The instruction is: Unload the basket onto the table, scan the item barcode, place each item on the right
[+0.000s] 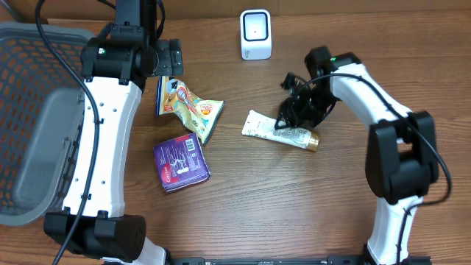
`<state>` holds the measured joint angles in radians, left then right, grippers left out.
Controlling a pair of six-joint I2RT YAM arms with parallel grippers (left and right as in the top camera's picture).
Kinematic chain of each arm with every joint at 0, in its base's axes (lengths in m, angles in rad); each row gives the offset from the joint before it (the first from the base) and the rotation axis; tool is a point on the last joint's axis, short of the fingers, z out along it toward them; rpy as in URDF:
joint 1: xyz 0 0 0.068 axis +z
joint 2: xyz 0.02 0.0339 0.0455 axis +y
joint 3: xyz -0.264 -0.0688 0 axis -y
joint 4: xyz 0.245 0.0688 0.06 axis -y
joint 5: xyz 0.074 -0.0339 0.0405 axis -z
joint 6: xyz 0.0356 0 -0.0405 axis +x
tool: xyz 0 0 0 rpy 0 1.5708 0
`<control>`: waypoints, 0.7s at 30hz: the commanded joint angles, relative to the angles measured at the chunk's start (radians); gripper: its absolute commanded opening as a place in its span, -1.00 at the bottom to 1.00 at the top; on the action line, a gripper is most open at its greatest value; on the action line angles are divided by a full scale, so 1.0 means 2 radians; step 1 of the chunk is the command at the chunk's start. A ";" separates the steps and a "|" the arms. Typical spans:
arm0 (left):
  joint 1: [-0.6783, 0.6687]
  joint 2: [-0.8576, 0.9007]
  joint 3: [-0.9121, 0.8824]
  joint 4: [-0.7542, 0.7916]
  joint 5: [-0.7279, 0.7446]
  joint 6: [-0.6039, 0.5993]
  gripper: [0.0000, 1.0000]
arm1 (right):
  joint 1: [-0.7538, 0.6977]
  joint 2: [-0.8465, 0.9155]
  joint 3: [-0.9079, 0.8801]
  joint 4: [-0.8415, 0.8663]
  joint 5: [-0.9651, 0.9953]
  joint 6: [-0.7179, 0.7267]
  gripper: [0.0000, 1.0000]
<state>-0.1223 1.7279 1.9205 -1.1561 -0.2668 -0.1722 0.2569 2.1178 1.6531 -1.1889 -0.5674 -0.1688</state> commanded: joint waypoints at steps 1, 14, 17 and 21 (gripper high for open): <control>0.002 -0.004 0.009 0.000 -0.007 0.009 1.00 | 0.002 -0.044 0.021 0.001 0.016 0.021 0.76; 0.002 -0.004 0.009 0.000 -0.007 0.009 1.00 | 0.025 -0.004 0.020 0.185 0.140 0.130 -0.93; 0.002 -0.004 0.009 0.000 -0.007 0.009 0.99 | 0.036 0.016 0.020 0.198 0.139 0.136 -0.93; 0.002 -0.004 0.009 0.000 -0.007 0.009 0.99 | 0.055 0.044 0.017 0.203 0.139 0.138 -0.92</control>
<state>-0.1223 1.7279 1.9205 -1.1561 -0.2668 -0.1722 0.3389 2.1727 1.6806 -0.7879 -0.3035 0.0868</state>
